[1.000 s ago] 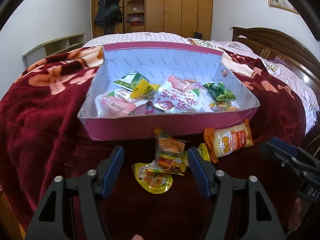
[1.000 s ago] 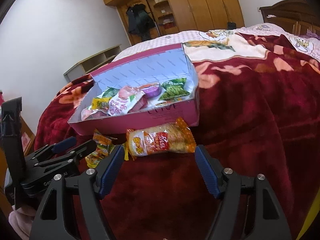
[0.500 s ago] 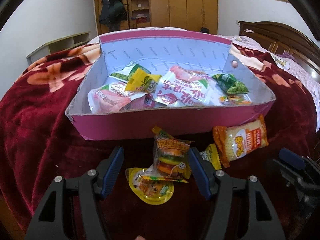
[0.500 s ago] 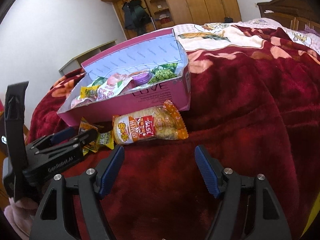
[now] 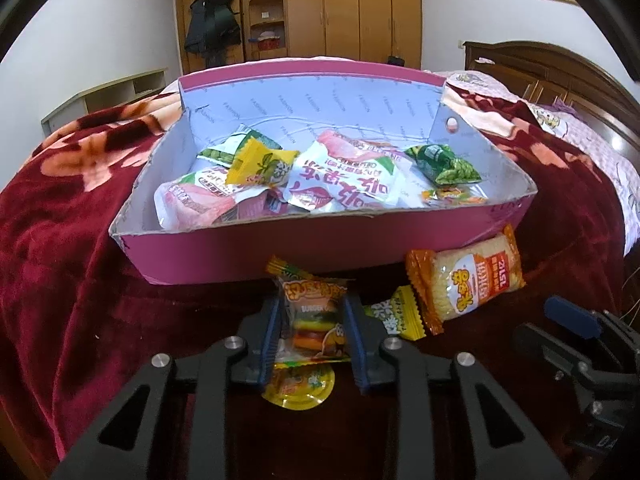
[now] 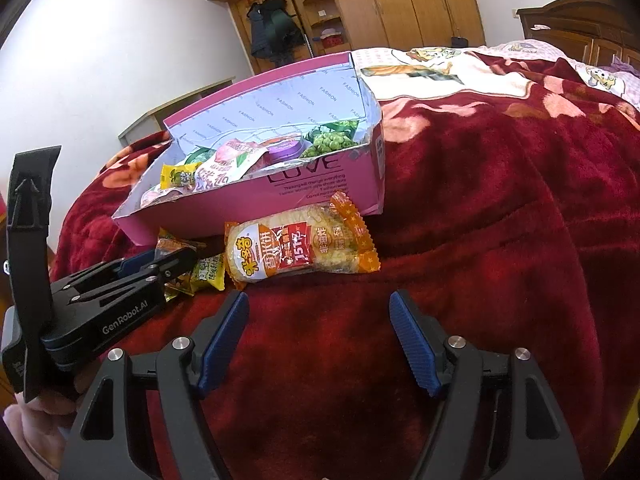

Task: Organize snacks
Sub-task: 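Grasp the orange jelly snack with the left tool while the right grasps the cracker bag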

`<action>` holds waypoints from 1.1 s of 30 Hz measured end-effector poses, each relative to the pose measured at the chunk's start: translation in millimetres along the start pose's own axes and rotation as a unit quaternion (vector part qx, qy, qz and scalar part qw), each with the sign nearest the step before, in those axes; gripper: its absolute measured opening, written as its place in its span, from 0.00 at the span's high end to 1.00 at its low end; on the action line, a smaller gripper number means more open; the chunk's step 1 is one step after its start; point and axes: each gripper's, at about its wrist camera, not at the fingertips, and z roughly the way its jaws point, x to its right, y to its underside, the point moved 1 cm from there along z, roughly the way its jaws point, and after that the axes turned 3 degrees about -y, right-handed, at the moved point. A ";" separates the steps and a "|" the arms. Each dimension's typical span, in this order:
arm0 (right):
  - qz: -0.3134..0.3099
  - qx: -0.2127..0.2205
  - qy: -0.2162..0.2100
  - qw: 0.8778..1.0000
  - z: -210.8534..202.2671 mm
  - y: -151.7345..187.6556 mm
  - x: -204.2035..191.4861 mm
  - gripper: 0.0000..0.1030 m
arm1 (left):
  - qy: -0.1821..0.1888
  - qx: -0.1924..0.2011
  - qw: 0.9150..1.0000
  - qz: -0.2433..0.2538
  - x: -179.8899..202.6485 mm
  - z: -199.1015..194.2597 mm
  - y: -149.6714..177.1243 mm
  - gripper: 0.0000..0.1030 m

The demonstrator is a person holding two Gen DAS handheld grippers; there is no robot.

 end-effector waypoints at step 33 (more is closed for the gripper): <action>-0.057 -0.028 0.063 0.996 49.5 -33.0 -40.3 0.02 | 0.003 -0.002 0.989 -0.147 -98.8 -21.8 28.1 0.75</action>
